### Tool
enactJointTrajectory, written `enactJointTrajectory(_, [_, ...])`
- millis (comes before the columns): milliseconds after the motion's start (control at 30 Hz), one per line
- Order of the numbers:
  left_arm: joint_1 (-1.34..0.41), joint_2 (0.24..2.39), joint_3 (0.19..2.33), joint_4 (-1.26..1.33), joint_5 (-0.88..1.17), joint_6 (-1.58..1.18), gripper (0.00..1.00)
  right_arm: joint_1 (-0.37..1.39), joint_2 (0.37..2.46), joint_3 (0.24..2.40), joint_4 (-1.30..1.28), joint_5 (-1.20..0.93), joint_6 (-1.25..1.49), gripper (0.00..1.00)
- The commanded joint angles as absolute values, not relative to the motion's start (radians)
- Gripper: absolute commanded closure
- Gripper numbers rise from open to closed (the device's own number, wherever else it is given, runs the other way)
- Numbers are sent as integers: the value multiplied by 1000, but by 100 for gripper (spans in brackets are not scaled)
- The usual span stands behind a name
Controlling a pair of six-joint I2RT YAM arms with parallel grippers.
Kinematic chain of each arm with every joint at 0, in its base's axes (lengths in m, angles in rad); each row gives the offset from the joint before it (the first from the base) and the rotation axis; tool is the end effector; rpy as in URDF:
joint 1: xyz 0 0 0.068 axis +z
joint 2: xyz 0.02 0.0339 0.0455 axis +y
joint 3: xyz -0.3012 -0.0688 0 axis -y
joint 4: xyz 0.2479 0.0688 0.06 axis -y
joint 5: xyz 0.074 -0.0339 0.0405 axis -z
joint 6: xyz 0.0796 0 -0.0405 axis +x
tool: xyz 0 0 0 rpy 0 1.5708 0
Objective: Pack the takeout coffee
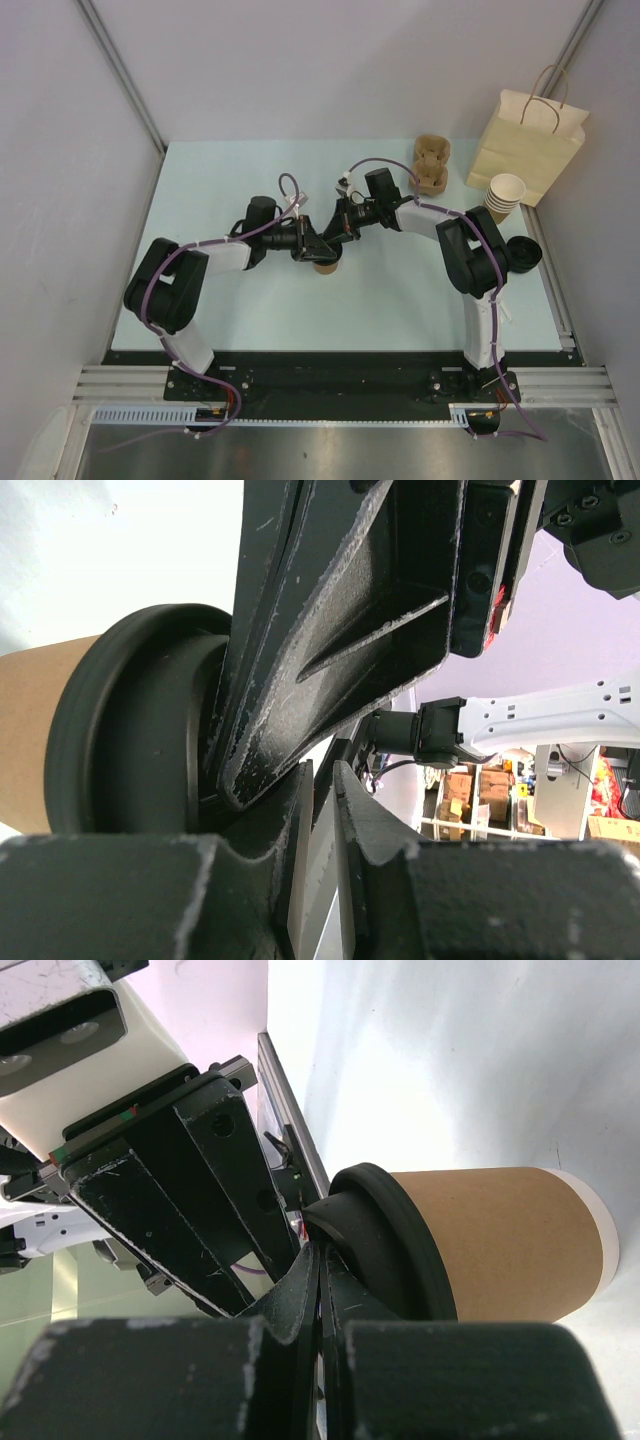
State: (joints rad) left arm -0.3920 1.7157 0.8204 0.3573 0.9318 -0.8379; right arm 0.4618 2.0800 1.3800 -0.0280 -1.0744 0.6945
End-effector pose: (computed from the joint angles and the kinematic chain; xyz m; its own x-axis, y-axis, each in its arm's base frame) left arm 0.3172 -0.2003 0.1934 -0.9596 -0.0829 -0.2688 0.2267 0.3381 -0.9134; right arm 0.3973 0.2759 0.1882 -0.9696 -0.1421 -0.1991 -0.2333 0.2926 0.9273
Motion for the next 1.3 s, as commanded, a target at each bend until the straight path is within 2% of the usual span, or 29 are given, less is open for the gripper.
enactJointTrajectory(0, [-390,1750,830,301,859,-804,79,457,2102,1376,-75,-1003,643,100])
enactJointTrajectory(500, [-359,1850,788,100,700,-723,88,449,2115,1376,-123,-985,592,100])
enactJointTrajectory(1267, [-325,1960,793,-107,480,-624,90,457,2143,1376,-118,-976,591,100])
